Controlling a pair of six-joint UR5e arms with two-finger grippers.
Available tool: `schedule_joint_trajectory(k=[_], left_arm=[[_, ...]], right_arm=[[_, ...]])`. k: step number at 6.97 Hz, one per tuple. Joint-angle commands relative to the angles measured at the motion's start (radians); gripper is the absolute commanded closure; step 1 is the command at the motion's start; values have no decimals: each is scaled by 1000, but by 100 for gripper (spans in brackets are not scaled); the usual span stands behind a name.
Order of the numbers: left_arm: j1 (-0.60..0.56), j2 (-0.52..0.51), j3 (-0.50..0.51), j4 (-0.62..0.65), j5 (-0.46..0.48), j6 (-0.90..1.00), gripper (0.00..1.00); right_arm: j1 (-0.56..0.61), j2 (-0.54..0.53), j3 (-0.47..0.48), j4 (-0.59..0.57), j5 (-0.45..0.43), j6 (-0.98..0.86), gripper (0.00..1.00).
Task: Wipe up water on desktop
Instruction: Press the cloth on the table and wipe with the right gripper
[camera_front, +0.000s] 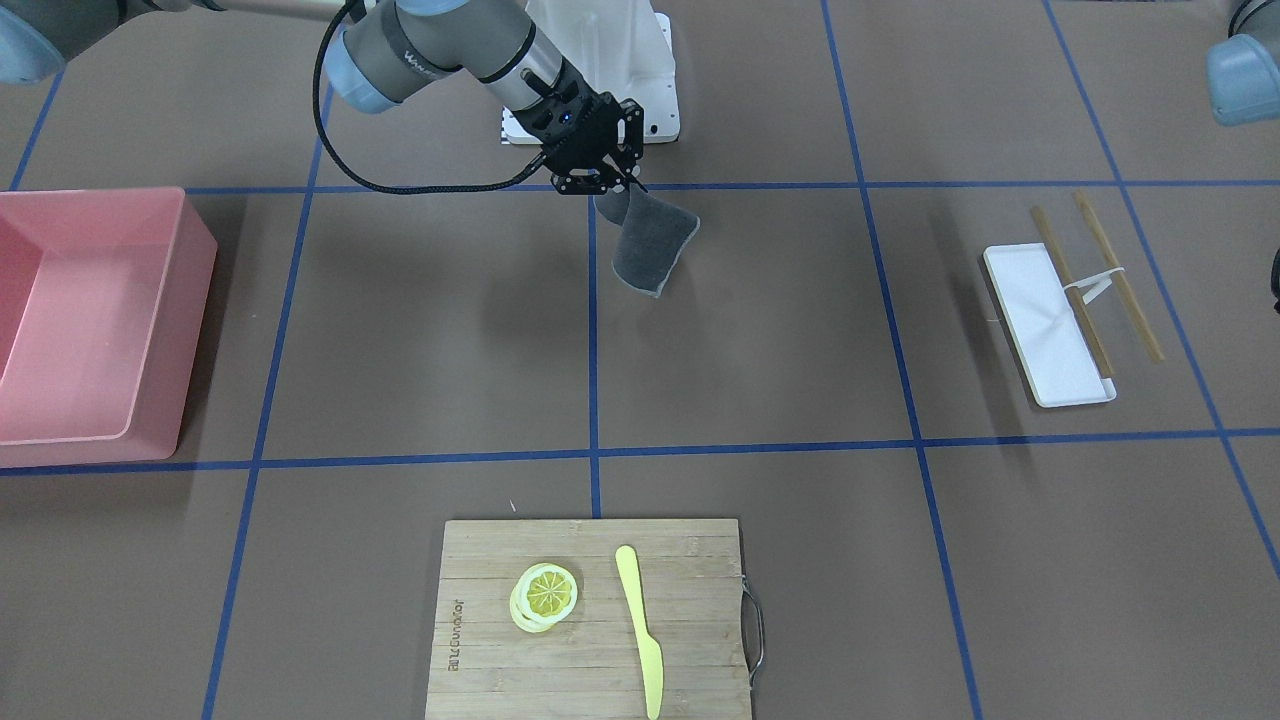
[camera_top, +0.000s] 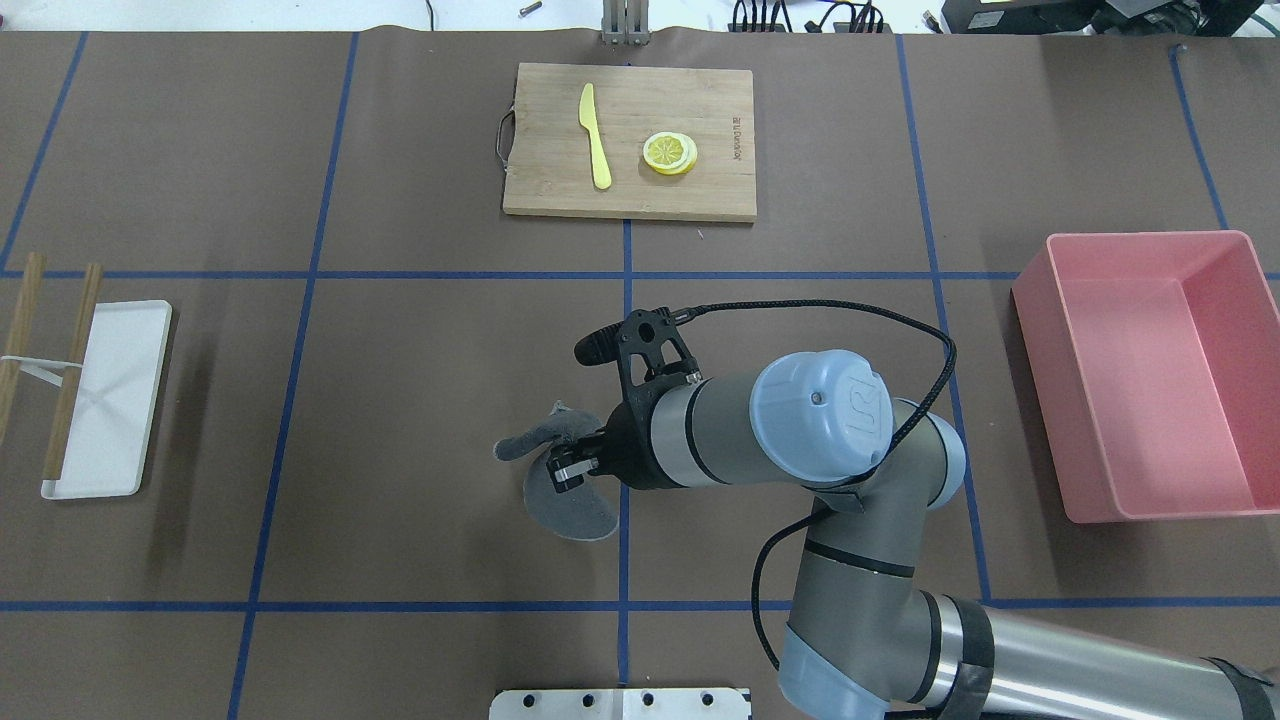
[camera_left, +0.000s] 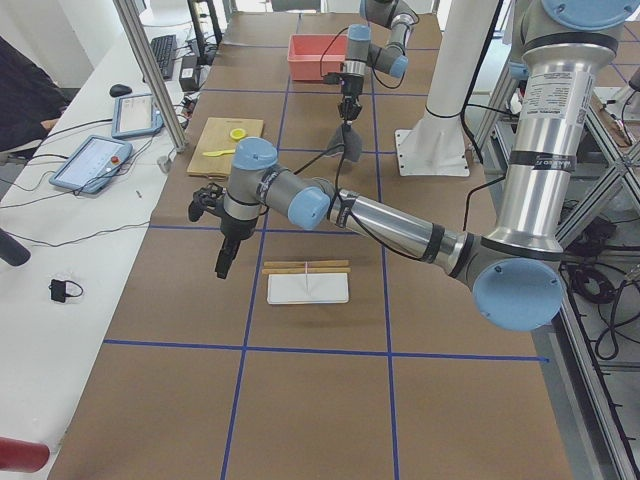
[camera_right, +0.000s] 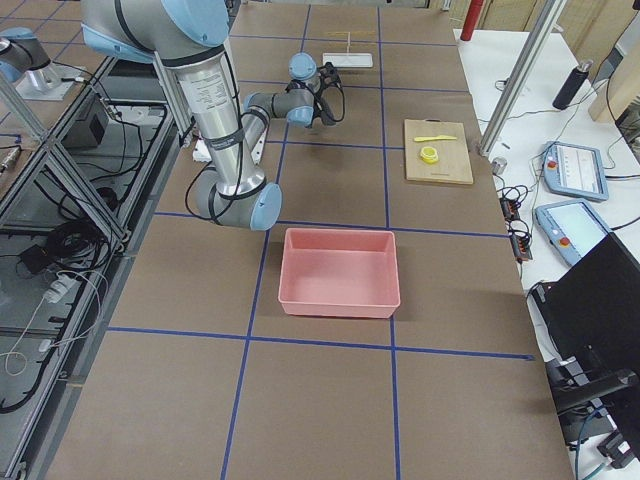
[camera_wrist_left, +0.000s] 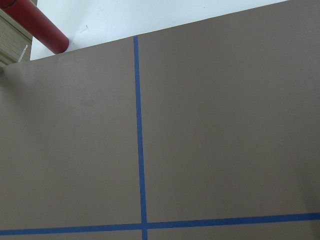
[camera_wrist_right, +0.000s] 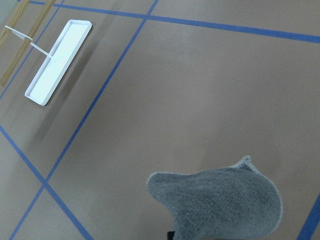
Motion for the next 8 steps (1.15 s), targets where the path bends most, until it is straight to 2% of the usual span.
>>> schedule_joint_trajectory(k=[1, 2, 3, 4, 8], left_arm=[[0, 0, 1, 2, -2, 0, 1], [-3, 5, 3, 8, -17, 1, 1], [-3, 37, 0, -1, -66, 1, 1], [-6, 40, -6, -1, -71, 3, 1], [-6, 40, 3, -3, -69, 3, 1]], right_arm=[[21, -60, -149, 243, 2, 10, 100], [68, -87, -149, 247, 45, 2, 100], [161, -98, -145, 209, 186, -1, 100], [225, -116, -137, 169, 250, -4, 100], [257, -179, -140, 54, 235, -9, 100]])
